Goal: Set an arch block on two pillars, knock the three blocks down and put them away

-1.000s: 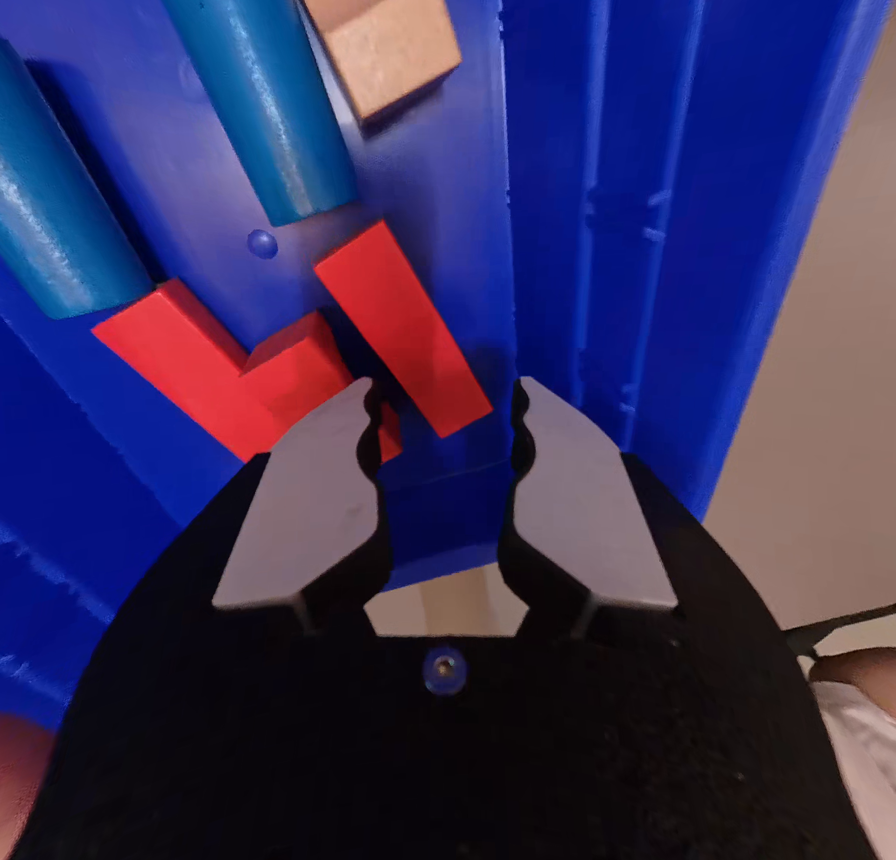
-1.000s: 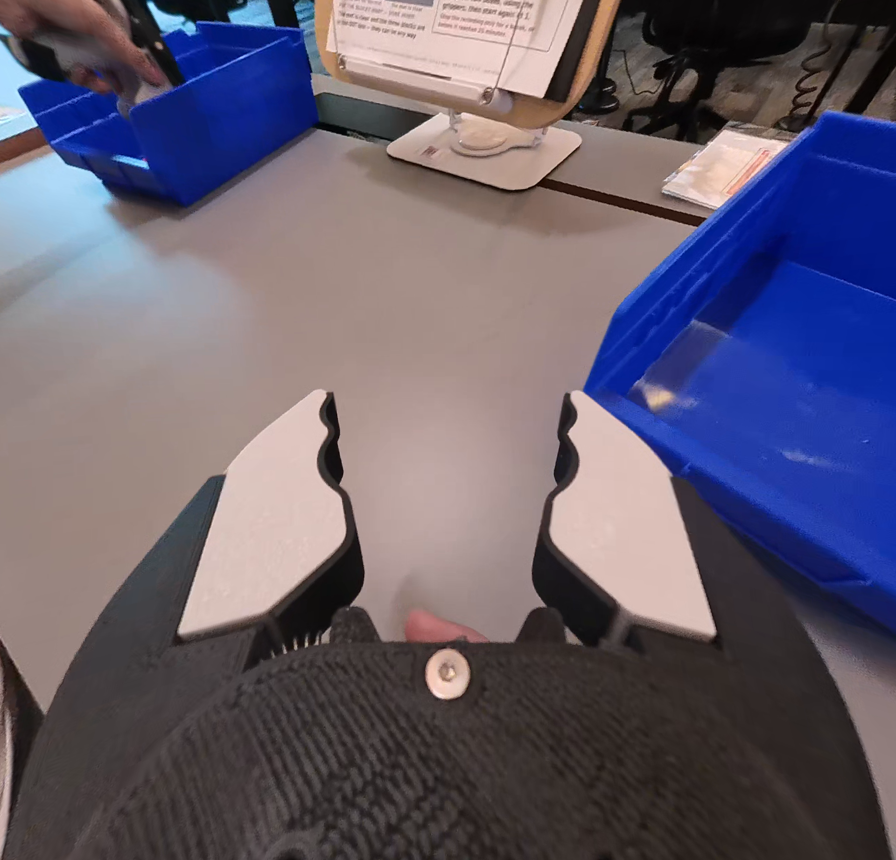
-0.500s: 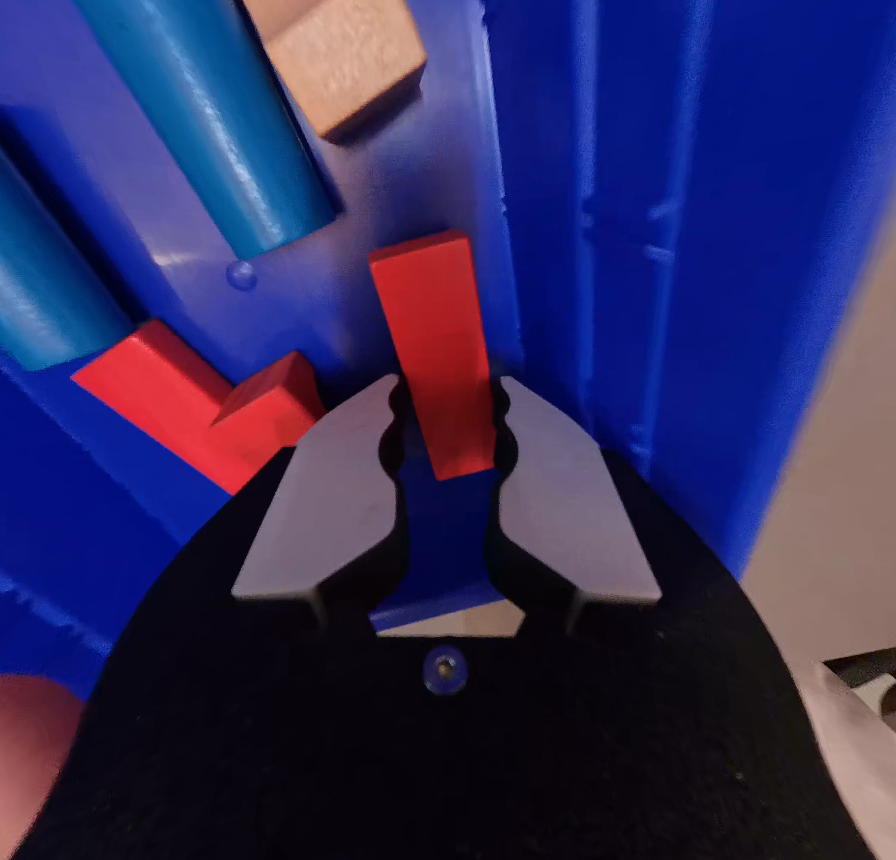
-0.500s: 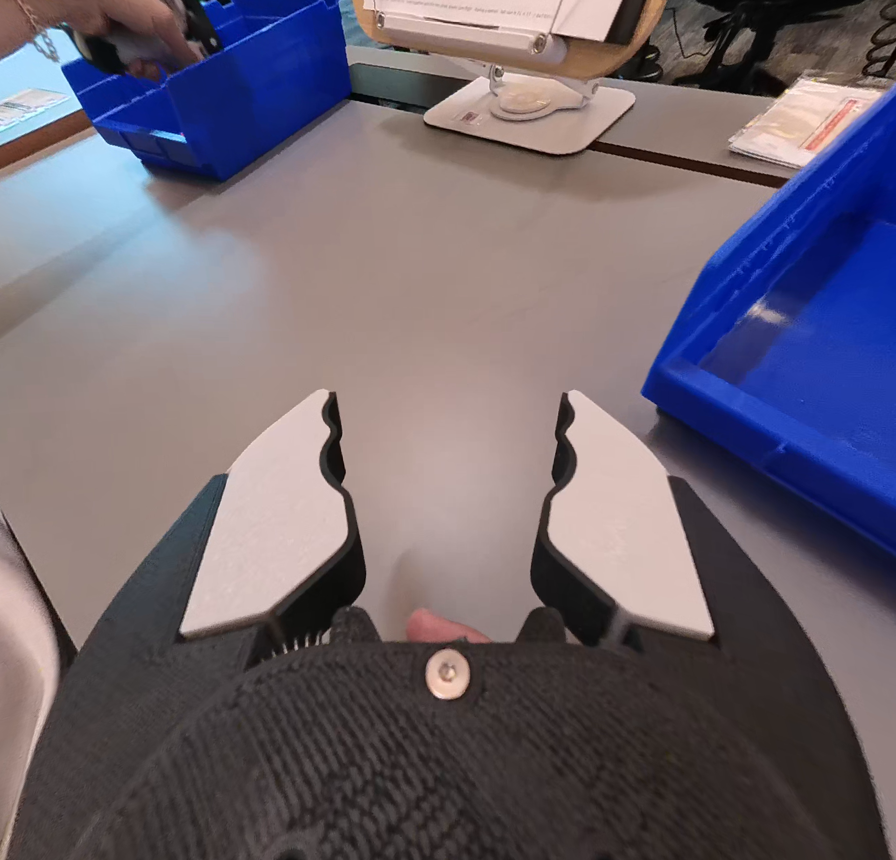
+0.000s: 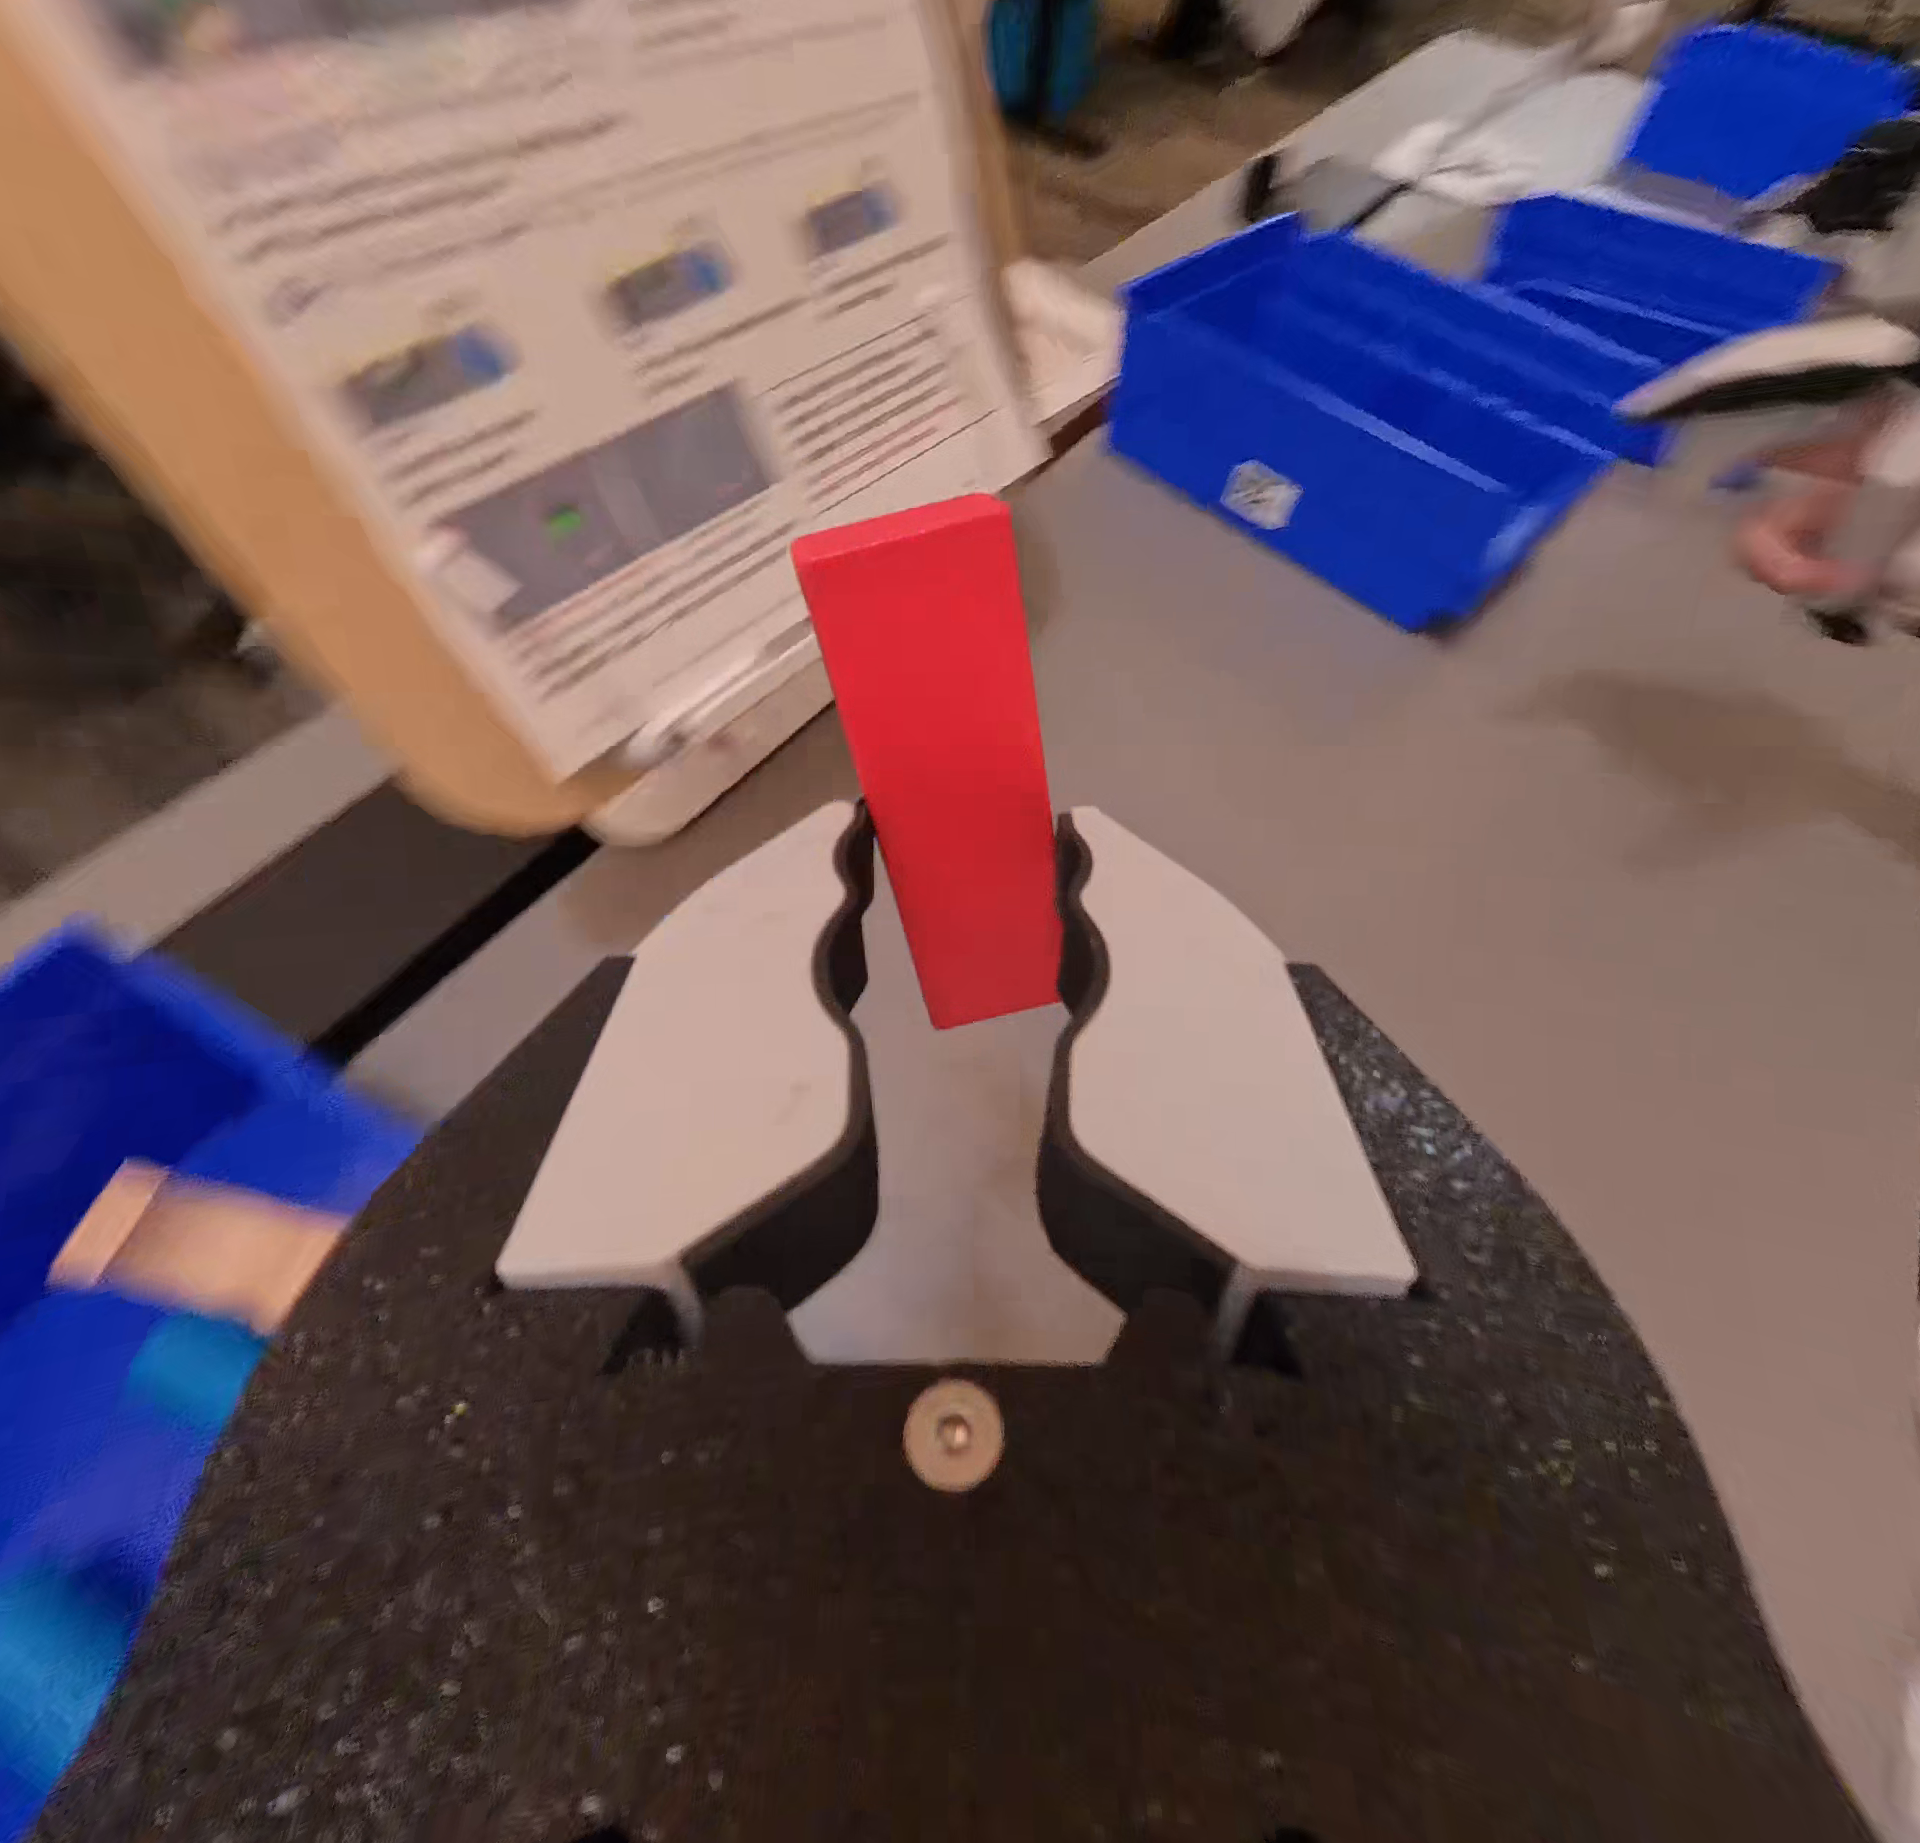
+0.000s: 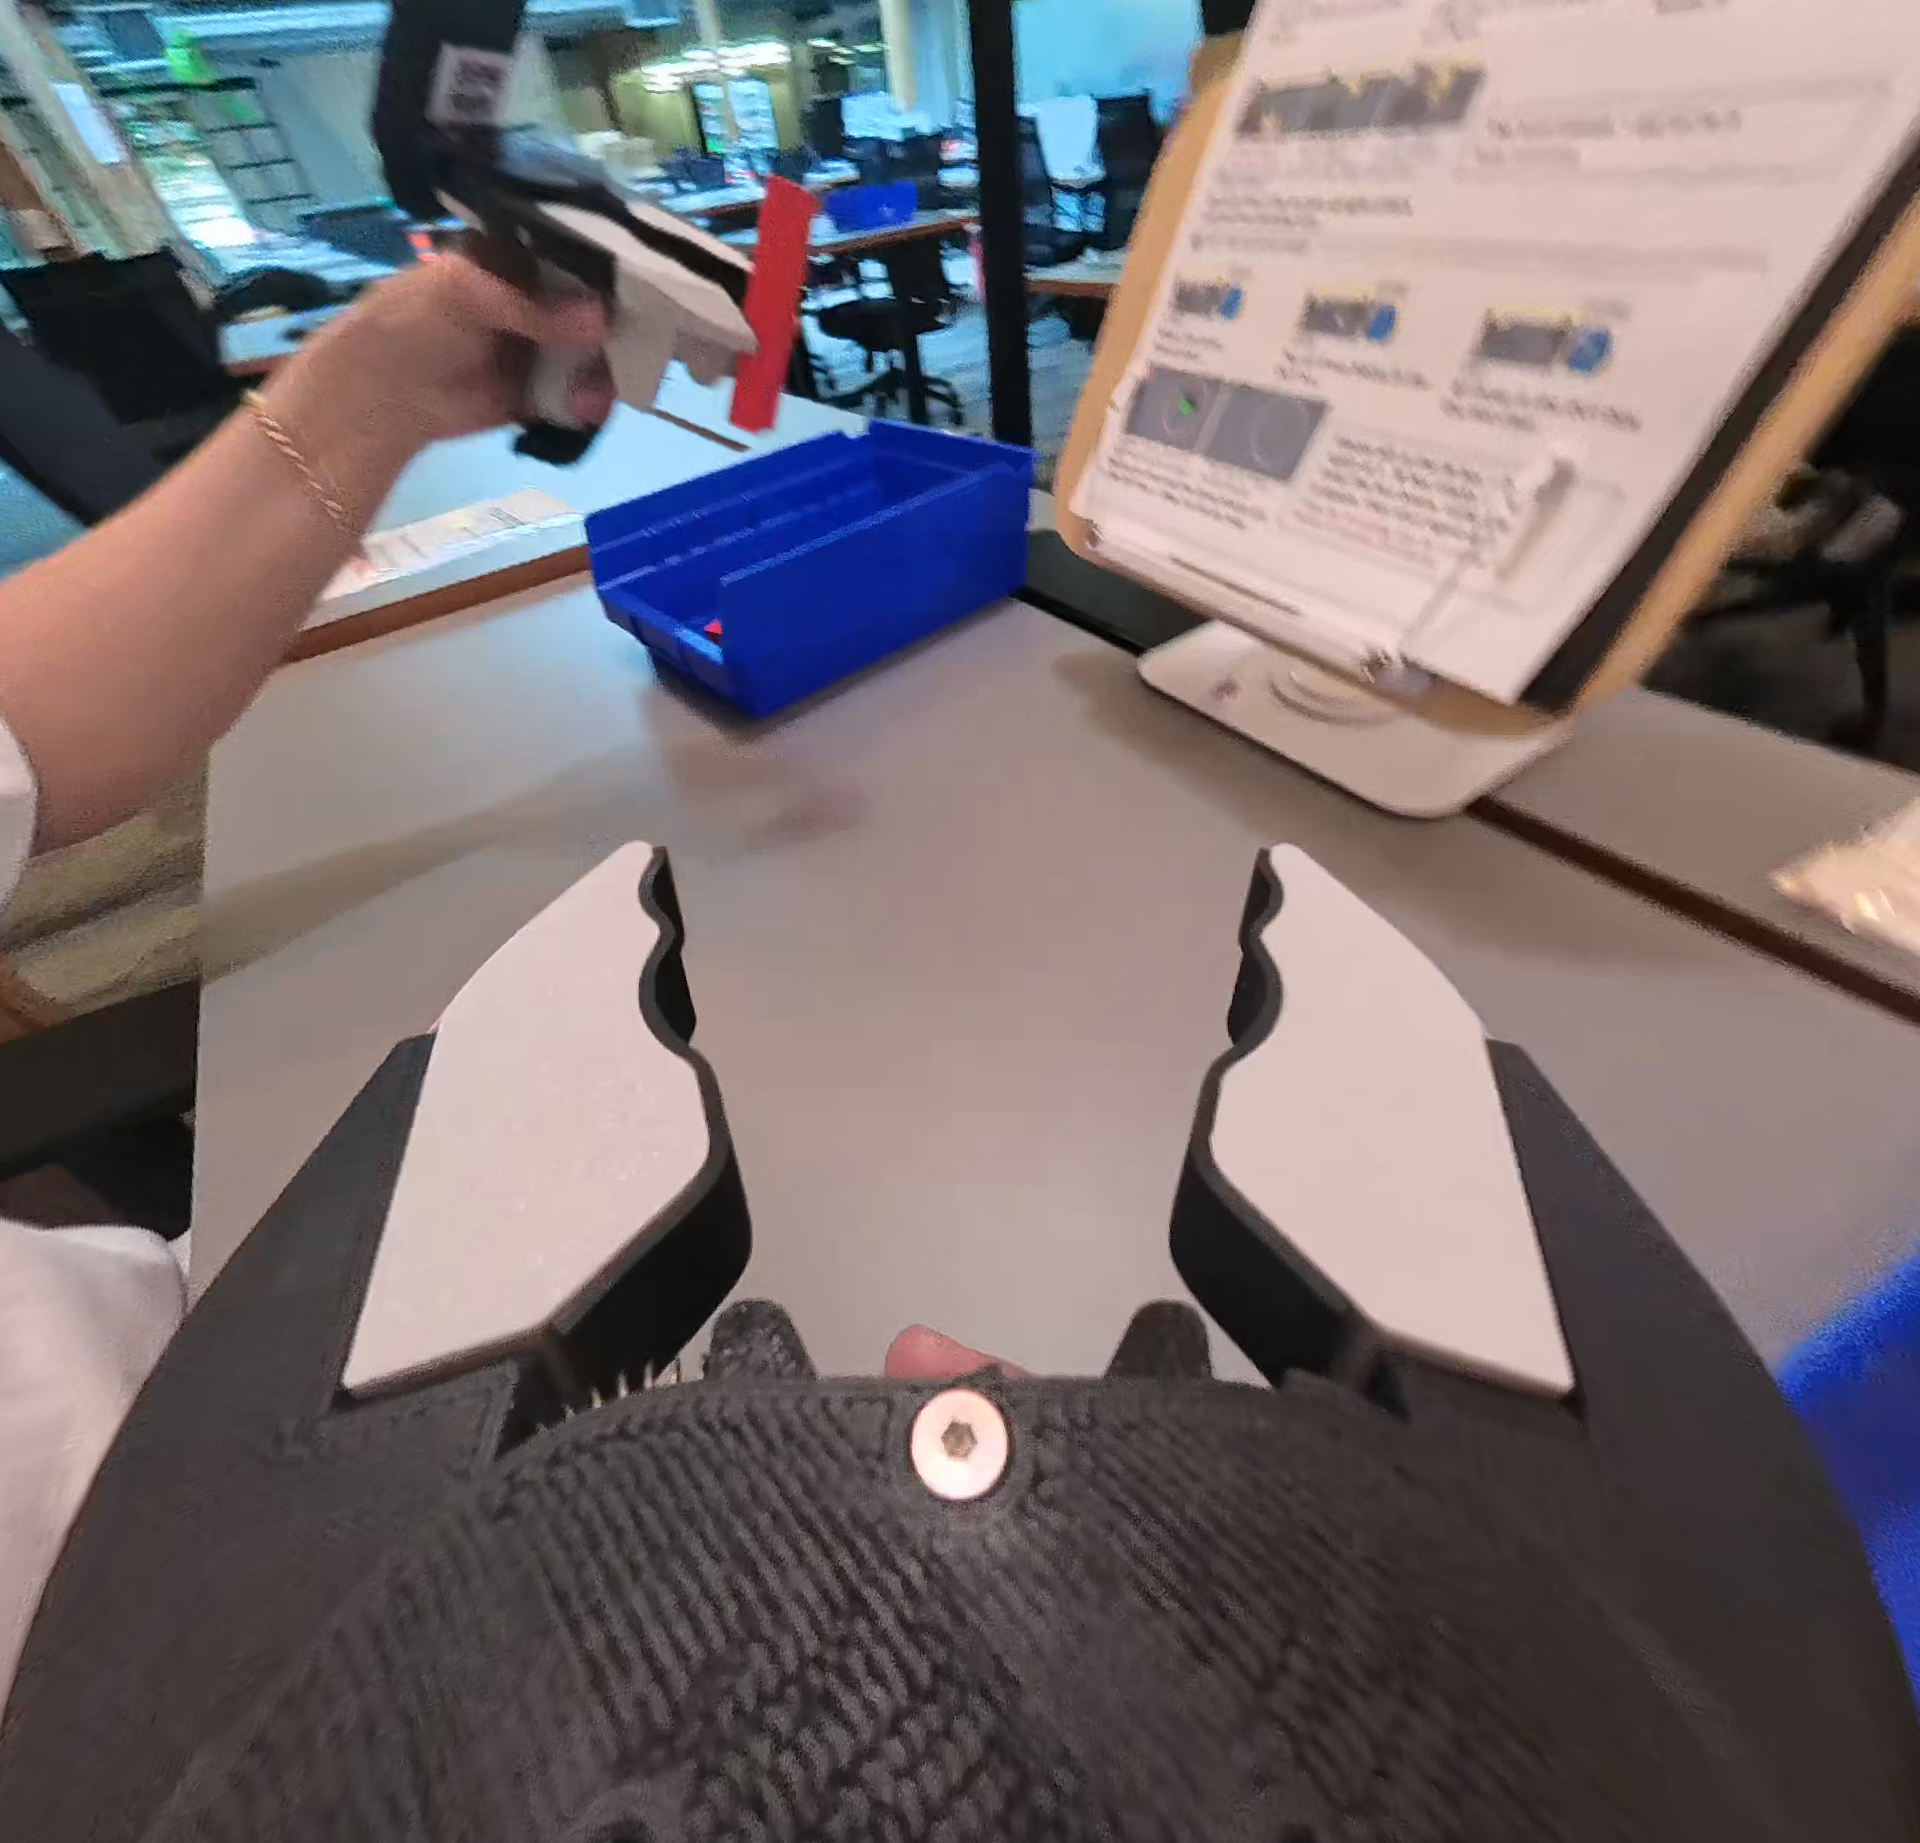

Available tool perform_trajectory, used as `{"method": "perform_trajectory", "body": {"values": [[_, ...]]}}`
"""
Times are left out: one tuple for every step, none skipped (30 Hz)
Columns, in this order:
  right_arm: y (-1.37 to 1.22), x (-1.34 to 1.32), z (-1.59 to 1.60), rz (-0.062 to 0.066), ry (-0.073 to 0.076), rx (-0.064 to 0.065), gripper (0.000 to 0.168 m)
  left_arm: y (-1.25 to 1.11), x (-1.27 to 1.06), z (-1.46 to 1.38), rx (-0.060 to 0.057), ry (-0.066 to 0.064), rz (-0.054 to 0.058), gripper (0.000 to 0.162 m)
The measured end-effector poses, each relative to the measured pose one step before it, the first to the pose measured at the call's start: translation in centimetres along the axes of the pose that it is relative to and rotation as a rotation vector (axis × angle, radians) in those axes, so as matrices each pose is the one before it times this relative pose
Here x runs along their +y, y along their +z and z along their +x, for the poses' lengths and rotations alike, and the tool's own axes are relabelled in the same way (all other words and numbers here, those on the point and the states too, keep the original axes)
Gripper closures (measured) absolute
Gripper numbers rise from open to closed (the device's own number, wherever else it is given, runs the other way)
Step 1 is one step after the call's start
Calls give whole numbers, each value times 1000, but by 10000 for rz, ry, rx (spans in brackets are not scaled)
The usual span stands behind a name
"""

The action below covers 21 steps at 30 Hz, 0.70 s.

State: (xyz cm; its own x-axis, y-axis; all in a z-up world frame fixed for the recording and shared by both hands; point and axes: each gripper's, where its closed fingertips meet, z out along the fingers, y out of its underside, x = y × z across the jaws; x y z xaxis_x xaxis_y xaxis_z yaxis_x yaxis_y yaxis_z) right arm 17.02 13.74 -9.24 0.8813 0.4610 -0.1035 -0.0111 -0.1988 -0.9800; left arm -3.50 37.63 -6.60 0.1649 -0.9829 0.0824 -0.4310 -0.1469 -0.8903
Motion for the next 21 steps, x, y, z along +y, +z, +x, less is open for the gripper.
{"method": "perform_trajectory", "body": {"values": [[819,-827,-553,55,-321,-553,70,729,-428,1884,608,621,456,129],[797,-799,-575,83,-320,-591,76,858,-280,1608,529,460,410,129],[792,-805,-330,142,-228,-415,80,966,-51,1460,560,298,296,129],[760,-725,-239,115,-187,-332,82,999,102,1307,579,166,224,129],[703,-656,-213,98,-178,-312,83,1023,211,1089,528,85,186,129],[651,-544,-141,66,-125,-275,84,1023,344,926,480,67,108,129],[592,-383,-62,-31,-121,-236,85,1011,373,776,415,54,75,129],[521,-241,114,-94,-201,-106,86,992,357,710,403,38,72,129],[483,-69,179,-148,-267,-42,88,963,317,659,384,45,57,129],[461,74,104,-213,-279,-95,89,919,207,626,348,98,85,129],[457,101,74,-203,-246,-105,90,884,74,696,376,158,140,129],[435,87,3,-161,-200,-148,91,839,-10,672,367,188,151,129],[411,91,-136,-129,-137,-250,91,790,-44,490,257,192,114,129],[344,47,-266,-51,-28,-349,92,714,-56,453,244,206,89,129],[270,45,-276,-14,39,-379,94,644,-114,528,314,193,91,129],[183,-16,-189,38,60,-318,95,578,-179,419,238,158,97,129],[104,-38,-82,63,89,-245,97,498,-202,302,142,165,78,129],[67,8,-209,6,82,-330,100,445,-177,316,137,194,55,129],[33,-75,-291,24,85,-353,102,407,-141,260,109,183,29,129],[29,-106,-211,20,66,-255,104,363,-49,171,63,134,-34,129],[42,-33,-155,-57,32,-191,106,336,84,153,85,93,-125,129]]}}
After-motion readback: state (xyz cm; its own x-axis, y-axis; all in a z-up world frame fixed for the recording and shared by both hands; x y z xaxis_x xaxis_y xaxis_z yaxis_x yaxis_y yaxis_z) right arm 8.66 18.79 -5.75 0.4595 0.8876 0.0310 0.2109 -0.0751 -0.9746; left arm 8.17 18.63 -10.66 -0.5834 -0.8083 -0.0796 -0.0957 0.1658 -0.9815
